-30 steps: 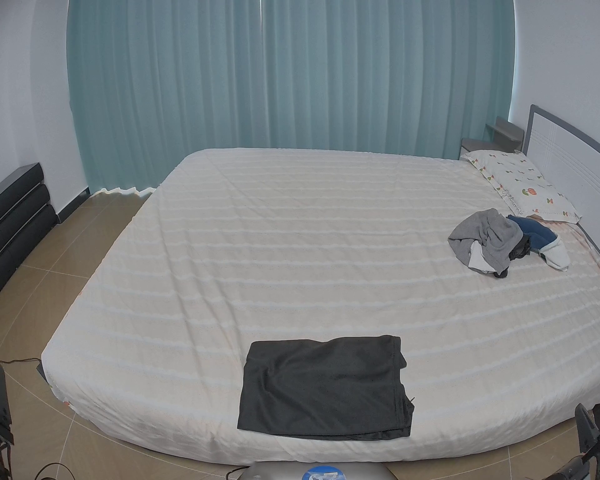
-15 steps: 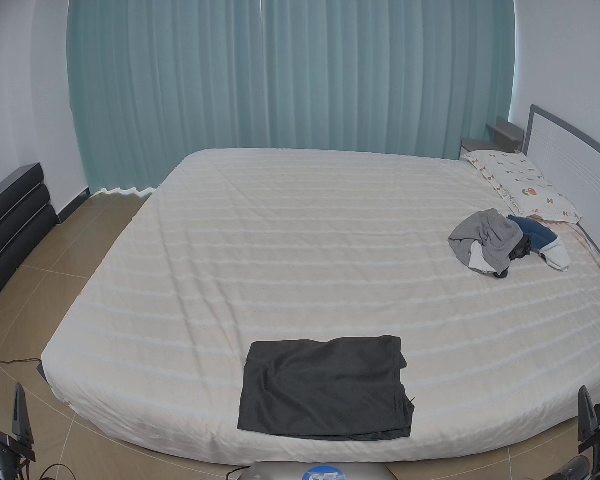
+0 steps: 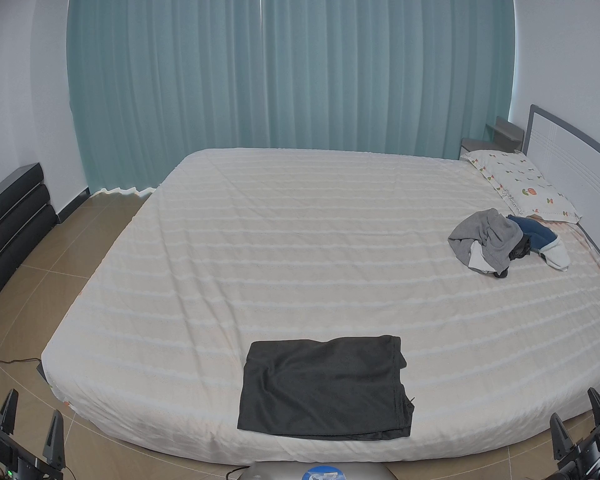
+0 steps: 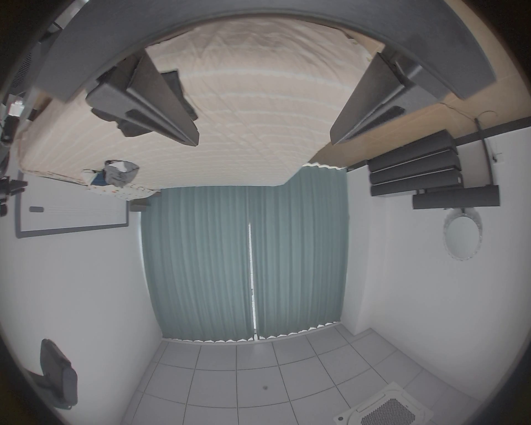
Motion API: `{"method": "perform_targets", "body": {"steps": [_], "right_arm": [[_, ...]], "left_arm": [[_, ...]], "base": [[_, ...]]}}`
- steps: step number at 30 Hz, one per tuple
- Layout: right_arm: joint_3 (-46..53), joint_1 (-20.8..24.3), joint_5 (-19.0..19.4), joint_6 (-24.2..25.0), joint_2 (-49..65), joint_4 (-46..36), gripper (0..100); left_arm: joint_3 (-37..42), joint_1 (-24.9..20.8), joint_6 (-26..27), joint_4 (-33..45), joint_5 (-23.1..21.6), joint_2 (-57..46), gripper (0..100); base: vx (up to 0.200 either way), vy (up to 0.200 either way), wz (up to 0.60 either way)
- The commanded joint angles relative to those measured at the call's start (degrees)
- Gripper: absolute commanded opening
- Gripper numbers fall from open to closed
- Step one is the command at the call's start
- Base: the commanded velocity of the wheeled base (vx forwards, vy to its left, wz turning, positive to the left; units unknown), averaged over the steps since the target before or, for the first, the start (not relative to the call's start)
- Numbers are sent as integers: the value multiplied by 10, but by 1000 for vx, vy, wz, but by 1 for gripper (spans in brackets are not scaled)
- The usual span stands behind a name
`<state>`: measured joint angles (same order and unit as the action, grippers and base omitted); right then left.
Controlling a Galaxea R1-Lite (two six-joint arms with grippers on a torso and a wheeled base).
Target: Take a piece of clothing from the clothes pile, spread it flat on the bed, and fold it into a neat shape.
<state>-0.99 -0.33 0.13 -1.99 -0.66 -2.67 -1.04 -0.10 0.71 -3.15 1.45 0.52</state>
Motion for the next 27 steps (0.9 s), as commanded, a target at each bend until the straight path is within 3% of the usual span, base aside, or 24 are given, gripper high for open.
{"method": "perform_targets", "body": {"steps": [1, 5, 9, 12, 27], "right_arm": [[3, 0, 0, 2, 7, 9, 100], [4, 0, 5, 4, 7, 9, 100], [6, 2, 8, 1, 7, 20, 100], [8, 2, 11, 1, 7, 23, 100], [7, 2, 12, 3, 7, 23, 100]], "left_arm": [[9, 0, -11, 5, -29, -5, 100], [9, 0, -5, 3, -64, -5, 100], [8, 0, 1, 48, -44, -5, 100], [9, 0, 3, 38, -29, -5, 100], [9, 0, 3, 38, -26, -5, 100]], "base": [[0, 0, 0], [0, 0, 0], [0, 0, 0], [0, 0, 0], [0, 0, 0]]}}
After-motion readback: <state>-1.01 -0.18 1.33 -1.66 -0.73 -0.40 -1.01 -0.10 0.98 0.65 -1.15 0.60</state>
